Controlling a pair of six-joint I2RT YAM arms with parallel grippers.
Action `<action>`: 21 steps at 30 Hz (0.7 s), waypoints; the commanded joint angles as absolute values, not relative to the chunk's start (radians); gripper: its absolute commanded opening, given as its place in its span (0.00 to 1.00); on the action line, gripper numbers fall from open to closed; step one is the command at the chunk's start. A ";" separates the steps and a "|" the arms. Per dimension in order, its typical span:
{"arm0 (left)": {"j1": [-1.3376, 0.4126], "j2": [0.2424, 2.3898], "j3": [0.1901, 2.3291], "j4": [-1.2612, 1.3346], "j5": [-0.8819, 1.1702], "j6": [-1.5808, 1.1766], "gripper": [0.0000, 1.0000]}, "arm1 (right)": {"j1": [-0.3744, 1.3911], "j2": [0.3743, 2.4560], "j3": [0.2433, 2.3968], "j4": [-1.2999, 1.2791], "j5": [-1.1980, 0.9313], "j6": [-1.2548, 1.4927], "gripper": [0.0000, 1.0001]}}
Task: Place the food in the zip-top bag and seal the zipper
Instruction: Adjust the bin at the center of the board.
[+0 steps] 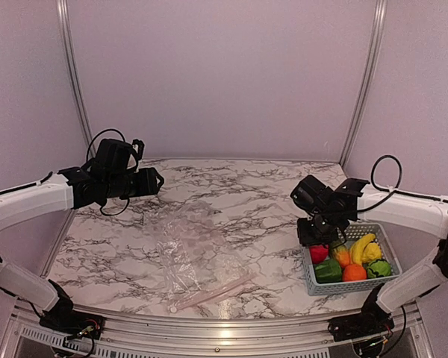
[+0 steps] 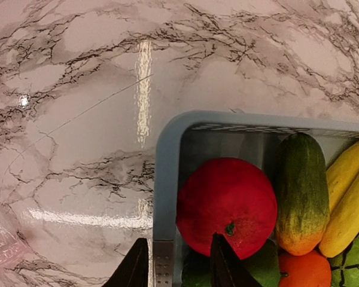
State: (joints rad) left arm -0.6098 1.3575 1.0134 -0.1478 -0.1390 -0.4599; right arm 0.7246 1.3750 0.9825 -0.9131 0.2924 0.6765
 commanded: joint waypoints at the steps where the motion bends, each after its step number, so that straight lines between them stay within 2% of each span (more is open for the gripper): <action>1: -0.616 1.345 0.988 -0.175 -0.132 -0.497 0.58 | 0.709 1.411 0.991 -0.868 0.353 0.631 0.31; 5: -0.615 1.321 0.967 -0.180 -0.134 -0.500 0.58 | 0.706 1.465 1.025 -0.824 0.365 0.577 0.24; 10: -0.615 1.290 0.957 -0.200 -0.141 -0.502 0.58 | 0.706 1.544 1.092 -0.813 0.332 0.539 0.21; 18: -0.615 1.222 0.922 -0.202 -0.149 -0.482 0.58 | 0.759 1.598 1.137 -0.744 0.232 0.347 0.00; 21: -0.615 1.197 0.899 -0.184 -0.135 -0.462 0.59 | 0.810 1.608 1.151 -0.732 0.164 0.231 0.00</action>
State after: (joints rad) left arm -0.6102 1.2354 0.9356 -0.1703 -0.1394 -0.4889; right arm 0.7437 1.5909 1.1015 -0.8017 0.2825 0.4110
